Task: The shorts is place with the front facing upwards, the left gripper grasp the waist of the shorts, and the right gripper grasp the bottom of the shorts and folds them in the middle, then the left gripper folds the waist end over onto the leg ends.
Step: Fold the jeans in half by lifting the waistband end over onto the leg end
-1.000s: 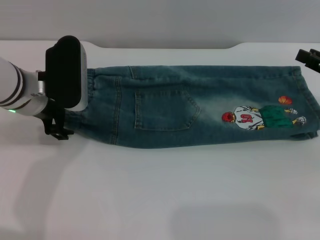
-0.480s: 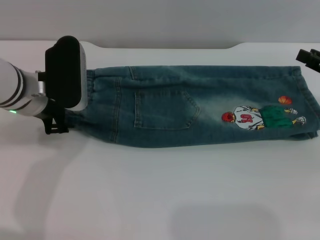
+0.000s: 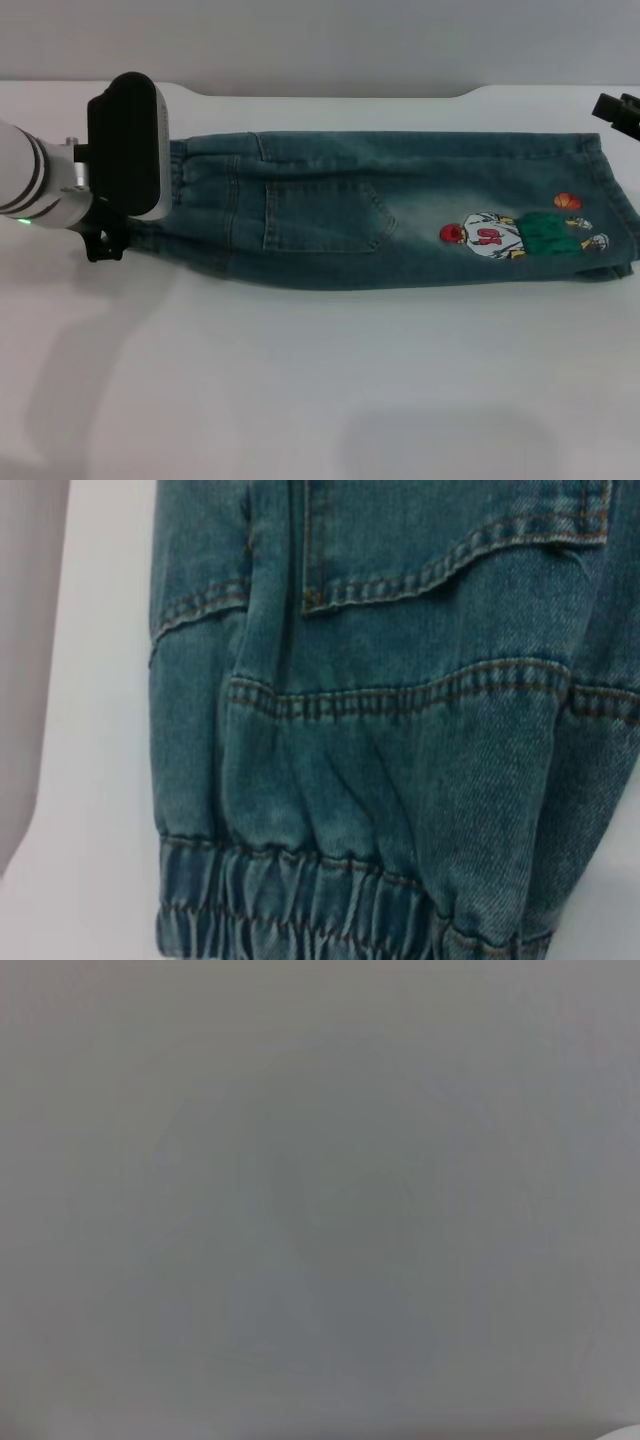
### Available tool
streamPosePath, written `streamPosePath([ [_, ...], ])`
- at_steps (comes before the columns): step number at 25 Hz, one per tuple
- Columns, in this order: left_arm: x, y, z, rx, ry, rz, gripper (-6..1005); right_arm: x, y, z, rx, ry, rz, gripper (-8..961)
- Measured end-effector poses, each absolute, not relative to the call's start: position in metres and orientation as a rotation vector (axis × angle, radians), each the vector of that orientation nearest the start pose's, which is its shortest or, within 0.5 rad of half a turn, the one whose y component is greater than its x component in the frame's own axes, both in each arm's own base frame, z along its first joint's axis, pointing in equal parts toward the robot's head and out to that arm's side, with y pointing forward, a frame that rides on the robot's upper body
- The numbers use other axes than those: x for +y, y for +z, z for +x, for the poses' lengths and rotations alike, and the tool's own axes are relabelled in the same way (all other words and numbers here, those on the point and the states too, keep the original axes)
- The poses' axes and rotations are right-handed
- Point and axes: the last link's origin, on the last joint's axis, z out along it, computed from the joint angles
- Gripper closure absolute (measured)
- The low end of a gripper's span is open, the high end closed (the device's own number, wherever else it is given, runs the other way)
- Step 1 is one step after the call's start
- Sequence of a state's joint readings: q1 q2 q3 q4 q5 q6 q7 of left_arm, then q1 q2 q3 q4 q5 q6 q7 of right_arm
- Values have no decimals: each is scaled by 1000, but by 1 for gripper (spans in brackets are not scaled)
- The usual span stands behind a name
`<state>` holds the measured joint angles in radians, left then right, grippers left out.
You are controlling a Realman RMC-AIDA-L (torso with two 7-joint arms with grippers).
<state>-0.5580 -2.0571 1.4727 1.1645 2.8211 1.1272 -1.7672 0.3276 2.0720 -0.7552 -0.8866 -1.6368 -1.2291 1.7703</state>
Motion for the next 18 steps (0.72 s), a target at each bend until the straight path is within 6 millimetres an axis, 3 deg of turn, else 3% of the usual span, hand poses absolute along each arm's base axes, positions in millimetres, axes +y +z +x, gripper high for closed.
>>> streamPosePath([
  [9, 395, 4, -241, 265, 909, -2487, 882, 348, 77, 303, 1052, 886, -2051, 509],
  [18, 398, 16, -222, 327, 858, -2414, 889, 348, 70, 306, 1065, 834, -2083, 508],
])
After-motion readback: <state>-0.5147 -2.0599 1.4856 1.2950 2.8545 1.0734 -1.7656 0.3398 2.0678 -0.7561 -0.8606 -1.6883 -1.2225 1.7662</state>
